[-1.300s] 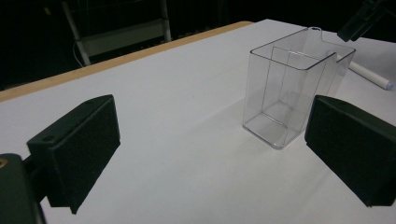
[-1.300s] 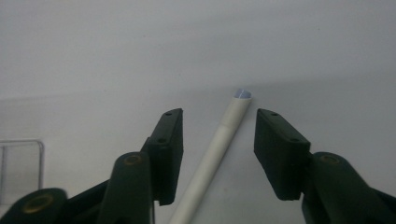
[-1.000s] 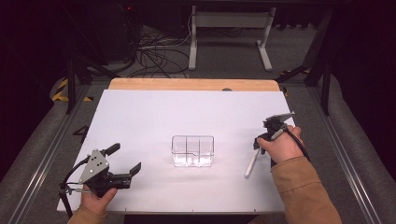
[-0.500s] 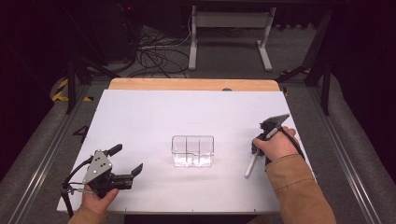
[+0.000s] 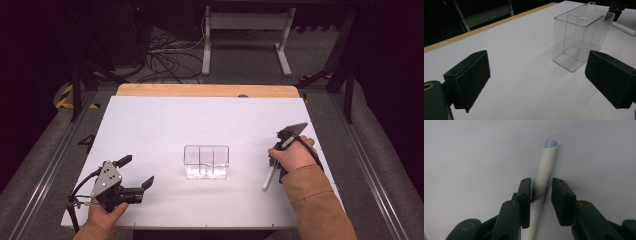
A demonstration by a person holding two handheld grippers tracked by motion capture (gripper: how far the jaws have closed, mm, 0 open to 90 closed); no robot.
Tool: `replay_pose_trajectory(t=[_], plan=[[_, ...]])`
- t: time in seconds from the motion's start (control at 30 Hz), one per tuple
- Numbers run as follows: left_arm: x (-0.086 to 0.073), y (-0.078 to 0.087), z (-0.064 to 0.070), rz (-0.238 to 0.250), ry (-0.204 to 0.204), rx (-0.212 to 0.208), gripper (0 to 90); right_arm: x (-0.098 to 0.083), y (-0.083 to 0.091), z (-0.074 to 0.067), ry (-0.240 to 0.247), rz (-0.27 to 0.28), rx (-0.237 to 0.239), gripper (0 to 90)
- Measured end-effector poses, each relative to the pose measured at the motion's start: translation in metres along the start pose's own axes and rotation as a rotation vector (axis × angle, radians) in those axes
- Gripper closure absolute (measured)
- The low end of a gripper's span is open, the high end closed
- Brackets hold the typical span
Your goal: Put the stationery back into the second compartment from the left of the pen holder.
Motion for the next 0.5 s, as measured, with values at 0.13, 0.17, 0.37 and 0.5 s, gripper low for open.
replay_pose_trajectory(t=[0.13,0.17,0.37,0.5], plan=[[0.0,-0.0001,0.0003,-0.001,-0.003,0.001,6.8,0.0001,-0.0003,0.0005,-0.001,0.001,-0.018,73.7],[0.0,-0.0001,0.0003,-0.001,-0.004,0.001,6.8,0.0001,-0.0003,0.0008,-0.001,0.0,-0.022,74.7],[-0.0003,-0.0005,0.0001,-0.003,-0.01,0.003,6.8,0.0001,-0.0003,0.0023,-0.008,0.005,-0.04,78.9],[-0.0003,-0.0004,-0.0003,-0.004,-0.016,0.006,6.8,0.0001,0.0,0.0021,-0.015,0.004,-0.034,79.0]])
Point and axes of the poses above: each handheld gripper's, and its own axes: y roughly backward along the jaws, x roughly out of its top, z roughly to its right, the point moved 9 cm from there along -y, roughly forward along the jaws, and after that the axes turned 10 degrees about x, right-handed, at the moved point
